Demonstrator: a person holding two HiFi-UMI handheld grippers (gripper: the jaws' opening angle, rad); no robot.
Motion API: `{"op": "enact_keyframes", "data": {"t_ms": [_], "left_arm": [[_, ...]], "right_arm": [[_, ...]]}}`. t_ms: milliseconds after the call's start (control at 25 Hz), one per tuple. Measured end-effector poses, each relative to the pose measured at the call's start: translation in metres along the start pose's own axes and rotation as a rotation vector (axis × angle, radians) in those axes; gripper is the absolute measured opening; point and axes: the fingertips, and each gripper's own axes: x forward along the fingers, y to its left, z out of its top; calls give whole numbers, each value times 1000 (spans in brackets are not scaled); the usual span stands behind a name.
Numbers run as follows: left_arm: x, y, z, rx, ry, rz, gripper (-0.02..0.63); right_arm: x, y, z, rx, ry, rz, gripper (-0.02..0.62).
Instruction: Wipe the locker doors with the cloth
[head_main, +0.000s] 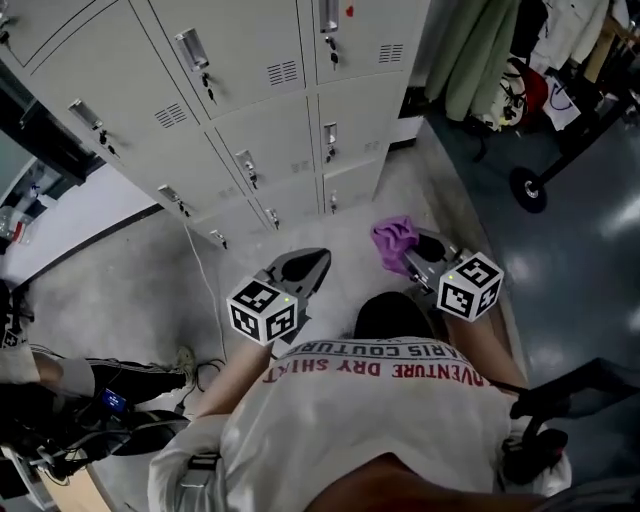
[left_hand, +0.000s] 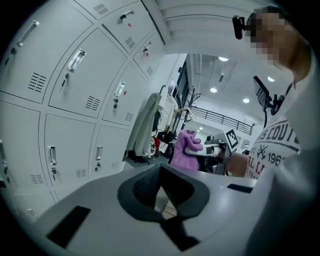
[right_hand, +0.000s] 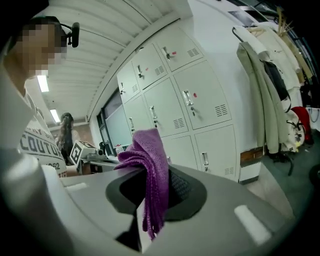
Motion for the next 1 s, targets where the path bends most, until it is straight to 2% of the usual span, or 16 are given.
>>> {"op": "enact_keyframes", "data": {"t_ms": [200,400,600,720,840,1000], "left_arm": [[-52,-48,-17,1,-22,22,-1],[-102,-116,-48,30,-50,82,0],[-137,-238,-104,59,-70,113,-2],[-154,-333,-137,17,-80,47,0],[-173,-420,-168,45,-36,9,-1],[-205,-497,-183,37,-49,0,-2]], "right_arm": [[-32,61,-24,41,33,75,51],[-79,117,-49,77,-6,158,51],[-189,176,-109,14,-43,167,51],[-265,213,-155,102,-60,205,51],[-339,252,-186,152,-54,220,51],[-413,303,-194,57,-26,204,51]]}}
